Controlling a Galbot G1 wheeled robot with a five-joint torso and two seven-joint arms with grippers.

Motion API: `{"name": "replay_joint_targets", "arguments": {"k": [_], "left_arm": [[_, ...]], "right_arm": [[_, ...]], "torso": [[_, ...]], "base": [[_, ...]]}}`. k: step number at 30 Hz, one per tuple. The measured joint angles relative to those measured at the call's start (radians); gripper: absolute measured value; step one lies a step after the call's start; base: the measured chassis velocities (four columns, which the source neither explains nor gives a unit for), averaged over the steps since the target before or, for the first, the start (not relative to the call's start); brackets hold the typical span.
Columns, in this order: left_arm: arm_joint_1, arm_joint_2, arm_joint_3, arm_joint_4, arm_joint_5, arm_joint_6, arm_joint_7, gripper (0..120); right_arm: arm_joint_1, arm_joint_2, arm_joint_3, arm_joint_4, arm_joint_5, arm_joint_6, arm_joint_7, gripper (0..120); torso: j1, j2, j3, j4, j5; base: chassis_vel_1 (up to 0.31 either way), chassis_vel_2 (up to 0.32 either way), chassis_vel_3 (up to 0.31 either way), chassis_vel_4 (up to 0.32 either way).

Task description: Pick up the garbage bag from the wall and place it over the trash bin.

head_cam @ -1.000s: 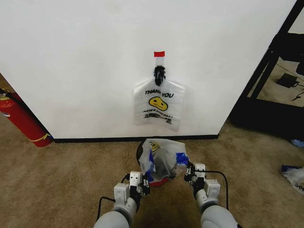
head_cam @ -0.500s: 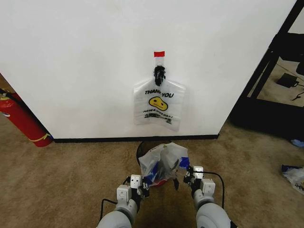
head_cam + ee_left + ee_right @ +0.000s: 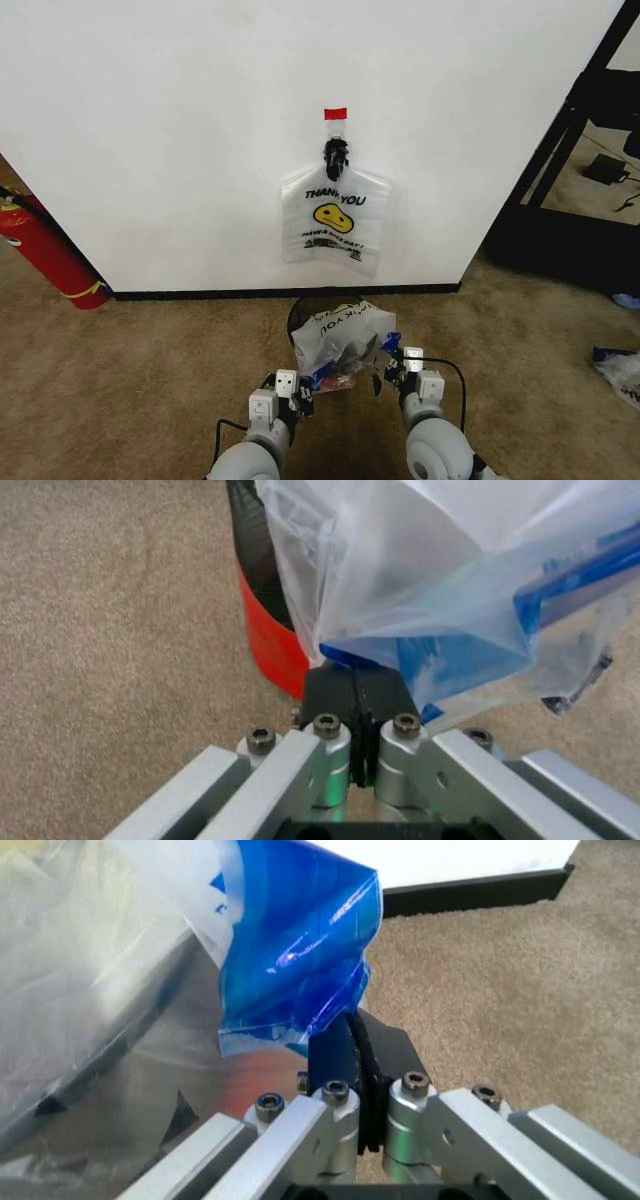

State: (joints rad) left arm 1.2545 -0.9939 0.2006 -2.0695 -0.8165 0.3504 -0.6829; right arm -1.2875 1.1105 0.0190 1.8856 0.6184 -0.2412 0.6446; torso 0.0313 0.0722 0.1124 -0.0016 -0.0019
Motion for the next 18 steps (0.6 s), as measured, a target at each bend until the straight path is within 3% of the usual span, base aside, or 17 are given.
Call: {"name": "replay_joint_targets", "arguments": {"k": [13,18], "left_arm": [[-0.023,-0.017,0.002,0.043,-0.004,-0.011,0.004,0],[-0.036,-0.052,0.005,0.065,0.02,-0.036,0.023,0]], "right_arm": [[0.044,0.026,-0.003,-0.1,-0.014,0.079,-0.048,0],[0.057,0.039,-0.004,-0.135,-0.02,0.127,-0.07,0]], "torso": [[0.0,0.0,0.0,0.0,0.0],[0.0,0.0,0.0,0.0,0.0]], "base": [[0.0,0.0,0.0,0.0],[0.0,0.0,0.0,0.0]]}}
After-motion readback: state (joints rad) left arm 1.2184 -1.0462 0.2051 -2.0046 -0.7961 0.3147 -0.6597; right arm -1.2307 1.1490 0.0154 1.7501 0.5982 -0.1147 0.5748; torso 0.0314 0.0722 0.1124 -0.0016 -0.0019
